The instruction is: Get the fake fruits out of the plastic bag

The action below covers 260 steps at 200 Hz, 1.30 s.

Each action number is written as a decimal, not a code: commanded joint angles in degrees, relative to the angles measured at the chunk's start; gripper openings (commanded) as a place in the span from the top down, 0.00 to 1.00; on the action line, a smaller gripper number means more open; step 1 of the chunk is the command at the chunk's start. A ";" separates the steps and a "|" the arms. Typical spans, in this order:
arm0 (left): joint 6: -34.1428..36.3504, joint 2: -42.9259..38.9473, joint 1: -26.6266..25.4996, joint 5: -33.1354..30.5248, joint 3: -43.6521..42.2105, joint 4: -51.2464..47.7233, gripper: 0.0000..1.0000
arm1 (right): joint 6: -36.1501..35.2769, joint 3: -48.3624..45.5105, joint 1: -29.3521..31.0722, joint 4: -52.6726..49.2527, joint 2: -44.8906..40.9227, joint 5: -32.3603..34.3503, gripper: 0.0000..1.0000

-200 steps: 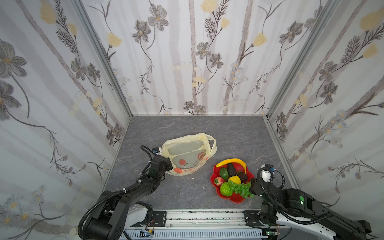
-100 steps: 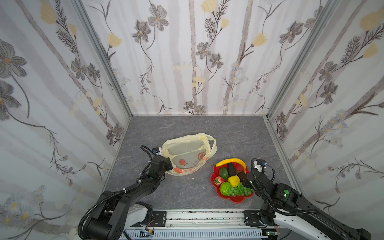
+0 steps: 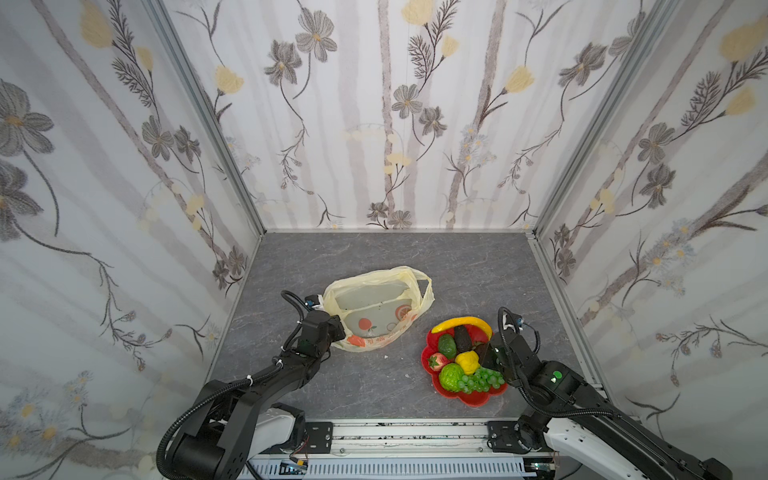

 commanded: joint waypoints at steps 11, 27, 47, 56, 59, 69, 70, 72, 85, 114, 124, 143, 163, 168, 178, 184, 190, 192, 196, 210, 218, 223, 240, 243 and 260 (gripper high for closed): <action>-0.31 0.15 0.08 -0.21 0.41 1.74 1.00 | -1.74 0.70 -0.14 4.80 1.02 -1.36 0.67; -0.27 0.22 0.07 -0.35 0.49 1.75 1.00 | -2.19 0.80 -0.14 5.15 -0.16 -0.90 0.55; -0.33 0.22 -0.01 -0.43 0.53 1.78 1.00 | -2.41 0.63 -0.14 5.29 -2.50 0.38 0.41; -0.31 0.23 -0.09 -0.43 0.50 1.82 1.00 | -2.50 0.56 -0.23 5.29 -3.76 0.95 0.38; -0.33 0.26 -0.13 -0.43 0.58 1.83 1.00 | -2.49 0.54 -0.19 5.27 -4.12 1.09 0.37; -0.75 0.39 -0.35 -0.52 0.75 1.85 1.00 | -2.59 0.61 -0.38 5.28 -5.48 1.90 0.34; -0.76 0.39 -0.44 -0.52 0.75 1.84 1.00 | -2.63 0.66 -0.39 5.27 -5.64 1.97 0.34; -0.88 0.44 -0.55 -0.48 0.86 1.83 1.00 | -2.67 0.71 -0.45 5.27 -5.87 2.17 0.34; -1.60 0.91 -1.18 -0.47 1.92 1.64 1.00 | -2.92 0.94 -0.96 5.26 -7.77 3.66 0.30; -3.82 2.81 -1.50 -0.35 6.32 1.39 1.00 | -4.47 2.86 -4.80 5.62 -10.02 3.32 0.18; -3.76 4.83 -1.55 -0.69 9.07 1.13 1.00 | -5.73 3.94 -6.94 6.07 -9.85 1.16 0.01; -3.61 9.80 -1.63 0.47 15.37 1.04 1.00 | -9.54 5.40 -10.97 9.03 -8.22 -6.15 0.00; -2.58 17.11 -1.89 4.26 23.16 0.80 1.00 | -11.45 7.07 -14.94 9.28 -4.75 -11.11 0.00; -2.47 19.01 -2.09 4.92 25.18 0.65 1.00 | -11.95 7.33 -16.04 9.24 -3.94 -12.63 0.00; -2.50 22.30 -2.73 5.10 28.61 0.45 1.00 | -12.67 7.68 -18.25 9.66 -2.42 -15.15 0.00; -2.34 24.02 -3.19 4.91 30.60 0.38 1.00 | -12.46 7.80 -19.07 9.87 -1.65 -15.89 0.00; -2.27 25.87 -3.60 4.67 32.58 0.23 1.00 | -12.21 7.86 -19.74 10.05 -0.88 -16.27 0.00; -2.16 26.54 -3.78 4.58 33.26 0.20 1.00 | -12.18 7.88 -20.05 10.04 -0.70 -16.34 0.00; -2.02 27.80 -3.97 4.76 34.56 0.18 1.00 | -12.12 8.00 -20.46 10.09 -0.31 -16.54 0.00; -1.63 32.67 -4.62 5.97 40.07 -1.08 1.00 | -12.15 8.52 -21.77 9.96 0.73 -17.13 0.00; -0.99 35.58 -5.12 6.19 43.89 -2.39 1.00 | -11.92 8.42 -22.40 9.79 0.81 -17.28 0.00; -0.36 37.38 -5.42 6.18 46.23 -3.48 1.00 | -11.54 8.29 -22.93 9.61 0.71 -17.29 0.00; 1.44 43.20 -6.43 6.28 54.15 -7.56 1.00 | -9.89 7.40 -25.38 7.35 0.29 -16.41 0.00; 1.72 44.17 -6.59 6.33 55.47 -8.42 1.00 | -9.49 7.24 -25.81 6.76 0.20 -16.15 0.00; 3.10 48.61 -7.38 6.15 62.48 -12.15 0.97 | -7.42 5.76 -28.43 4.22 -0.89 -16.12 0.00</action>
